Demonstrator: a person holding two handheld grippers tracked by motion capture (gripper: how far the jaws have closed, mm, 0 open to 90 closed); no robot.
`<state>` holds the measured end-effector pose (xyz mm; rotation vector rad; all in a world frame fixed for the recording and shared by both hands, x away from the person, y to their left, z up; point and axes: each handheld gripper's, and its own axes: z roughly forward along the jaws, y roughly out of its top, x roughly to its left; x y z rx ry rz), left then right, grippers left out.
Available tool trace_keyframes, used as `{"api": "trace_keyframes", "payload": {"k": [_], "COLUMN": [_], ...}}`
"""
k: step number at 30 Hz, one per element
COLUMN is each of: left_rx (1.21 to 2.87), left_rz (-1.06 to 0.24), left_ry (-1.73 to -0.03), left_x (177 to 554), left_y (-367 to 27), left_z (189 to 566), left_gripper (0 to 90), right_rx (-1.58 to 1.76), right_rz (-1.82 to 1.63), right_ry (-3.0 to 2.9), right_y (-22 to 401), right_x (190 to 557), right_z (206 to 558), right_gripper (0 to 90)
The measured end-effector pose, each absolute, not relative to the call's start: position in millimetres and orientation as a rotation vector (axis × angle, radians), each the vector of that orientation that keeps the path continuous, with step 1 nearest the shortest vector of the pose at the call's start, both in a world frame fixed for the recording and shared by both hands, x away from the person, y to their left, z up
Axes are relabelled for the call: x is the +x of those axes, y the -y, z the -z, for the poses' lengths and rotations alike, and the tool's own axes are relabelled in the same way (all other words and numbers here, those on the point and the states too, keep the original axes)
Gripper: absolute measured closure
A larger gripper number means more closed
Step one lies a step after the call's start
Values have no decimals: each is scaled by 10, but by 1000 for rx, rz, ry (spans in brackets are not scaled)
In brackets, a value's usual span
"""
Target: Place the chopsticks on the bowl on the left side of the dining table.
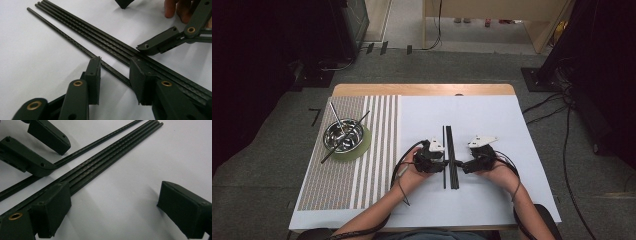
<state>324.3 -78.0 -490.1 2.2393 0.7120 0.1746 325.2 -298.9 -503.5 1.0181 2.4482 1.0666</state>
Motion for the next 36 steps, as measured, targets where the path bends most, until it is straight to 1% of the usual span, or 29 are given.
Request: {"api": "trace_keyframes", "payload": {"k": [3, 7, 14, 22, 30, 36], "left_rx": [2251, 2277, 2287, 2282, 2286, 2287], "left_rz": [-184, -230, -207, -174, -170, -160], "left_ry": [-711, -676, -691, -744, -779, -798], "left_x": [3242, 3225, 3254, 3295, 3318, 3322], "left_y": [772, 765, 722, 647, 584, 533], "left_z": [4893, 4889, 4872, 4855, 4842, 4835], "left_gripper": [677, 709, 724, 752, 782, 786], "right_rx": [1019, 1020, 1019, 1019, 1019, 1022], "right_rz": [-1067, -1067, -1068, -1069, -1070, -1069], "right_ry": [-2448, -2448, -2447, -2447, -2446, -2447], "right_y": [2988, 2988, 2988, 2987, 2987, 2987], "right_x": [3252, 3252, 3252, 3252, 3252, 3250], "right_z": [5035, 5035, 5035, 5036, 5036, 5035], "right_gripper": [109, 109, 109, 109, 109, 109]}}
